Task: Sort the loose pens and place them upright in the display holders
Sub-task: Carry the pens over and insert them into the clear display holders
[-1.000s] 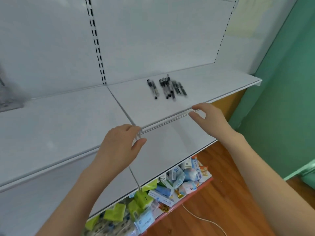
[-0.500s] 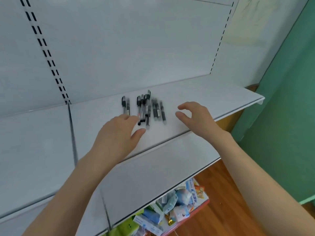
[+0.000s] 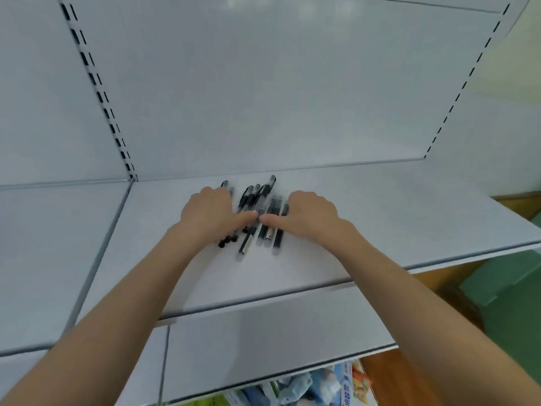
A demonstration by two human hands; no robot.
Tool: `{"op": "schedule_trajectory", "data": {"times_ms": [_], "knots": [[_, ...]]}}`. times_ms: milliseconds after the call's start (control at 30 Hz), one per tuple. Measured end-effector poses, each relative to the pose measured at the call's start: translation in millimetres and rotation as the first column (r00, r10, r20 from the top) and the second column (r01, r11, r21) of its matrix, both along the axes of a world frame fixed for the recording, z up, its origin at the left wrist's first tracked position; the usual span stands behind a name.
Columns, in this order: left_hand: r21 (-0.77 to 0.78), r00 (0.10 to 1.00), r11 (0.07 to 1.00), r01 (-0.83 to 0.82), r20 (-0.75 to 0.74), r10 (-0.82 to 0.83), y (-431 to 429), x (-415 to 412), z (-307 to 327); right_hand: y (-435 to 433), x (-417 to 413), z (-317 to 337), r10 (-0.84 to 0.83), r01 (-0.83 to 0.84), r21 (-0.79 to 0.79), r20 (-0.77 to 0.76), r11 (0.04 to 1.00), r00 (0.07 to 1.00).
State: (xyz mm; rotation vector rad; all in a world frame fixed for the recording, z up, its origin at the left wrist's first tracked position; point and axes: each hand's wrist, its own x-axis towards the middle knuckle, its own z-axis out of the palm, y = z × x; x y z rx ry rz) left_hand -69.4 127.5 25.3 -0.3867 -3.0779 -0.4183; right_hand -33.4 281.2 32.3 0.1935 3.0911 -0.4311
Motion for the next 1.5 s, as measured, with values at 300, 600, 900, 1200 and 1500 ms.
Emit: {"op": "schedule_trajectory", "data": {"times_ms": [300, 600, 900, 1200, 1500], "knots": [[0.082, 0.974, 0.984, -0.156, 0.176, 0.139, 34, -2, 6, 38, -22, 7, 0.300, -0.255, -0.314, 0.102, 0.914, 0.948], [0.126, 0.966, 0.963, -0.239, 0.129, 0.222, 34, 6, 2, 66, -26, 4, 0.236, -0.183, -0.358, 0.112, 0.916, 0.965], [0.226, 0.961, 0.948, -0.223, 0.211, 0.176, 36, 11, 13, 88, -13, 14, 0.198, -0.169, -0.540, -0.005, 0.824, 0.980], [0.969, 0.992, 0.214, -0.124, 0.121, 0.026, 55, 85, 36, 57, 24, 39, 0.174, -0.301, -0.918, -0.262, 0.259, 0.949], [0.967, 0.973, 0.219, -0.133, 0.086, 0.212, 5, 131, 12, -25, 45, 20, 0.430, -0.310, -0.942, -0.228, 0.129, 0.873]]}}
